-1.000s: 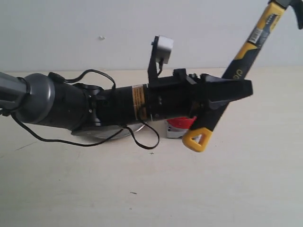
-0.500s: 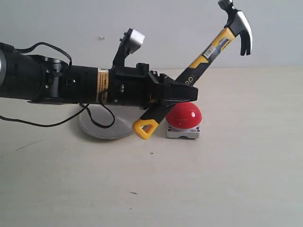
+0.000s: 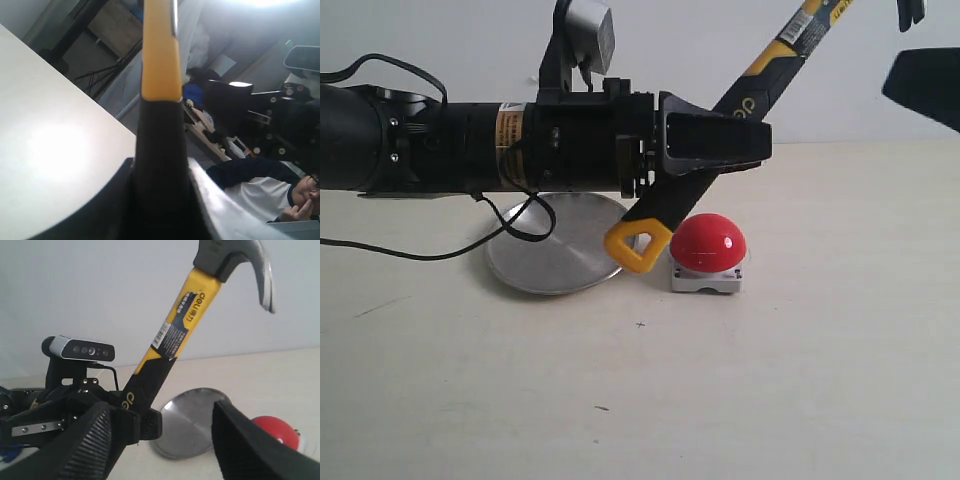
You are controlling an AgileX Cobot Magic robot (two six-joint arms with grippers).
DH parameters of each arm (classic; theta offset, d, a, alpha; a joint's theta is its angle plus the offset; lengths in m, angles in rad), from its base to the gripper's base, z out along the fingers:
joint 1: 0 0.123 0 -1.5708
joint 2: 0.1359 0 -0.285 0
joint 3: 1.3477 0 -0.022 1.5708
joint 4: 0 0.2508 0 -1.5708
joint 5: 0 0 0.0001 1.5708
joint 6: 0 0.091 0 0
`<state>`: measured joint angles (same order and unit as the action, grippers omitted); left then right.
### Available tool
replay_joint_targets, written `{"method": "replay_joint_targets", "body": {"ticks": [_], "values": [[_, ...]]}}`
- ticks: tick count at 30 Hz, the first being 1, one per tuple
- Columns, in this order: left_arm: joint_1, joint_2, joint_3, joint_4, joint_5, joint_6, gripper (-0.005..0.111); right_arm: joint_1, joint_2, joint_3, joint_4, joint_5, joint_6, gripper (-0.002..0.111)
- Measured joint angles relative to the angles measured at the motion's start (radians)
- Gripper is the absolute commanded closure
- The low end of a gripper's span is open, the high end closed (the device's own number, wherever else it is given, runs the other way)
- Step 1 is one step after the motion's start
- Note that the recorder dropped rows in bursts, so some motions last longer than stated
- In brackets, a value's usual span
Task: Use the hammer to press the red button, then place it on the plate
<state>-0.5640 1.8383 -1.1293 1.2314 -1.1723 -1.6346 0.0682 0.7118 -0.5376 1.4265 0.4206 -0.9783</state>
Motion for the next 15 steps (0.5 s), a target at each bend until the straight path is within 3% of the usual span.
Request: {"method": "replay_joint_targets", "body": {"ticks": [1, 5, 15], "values": [[0.000, 0.000, 0.000, -0.002, 0.001, -0.018, 0.107, 0.000, 0.061, 0.005, 0.163, 0.028, -0.185, 0.050], [0.000, 0.000, 0.000, -0.015, 0.002, -0.056, 0.107, 0.001, 0.205, -0.009, 0.290, 0.088, -0.421, 0.050], [0.006, -0.005, 0.000, -0.077, 0.016, -0.067, 0.107, -0.001, 0.413, -0.134, 0.307, 0.169, -0.553, 0.050]]}}
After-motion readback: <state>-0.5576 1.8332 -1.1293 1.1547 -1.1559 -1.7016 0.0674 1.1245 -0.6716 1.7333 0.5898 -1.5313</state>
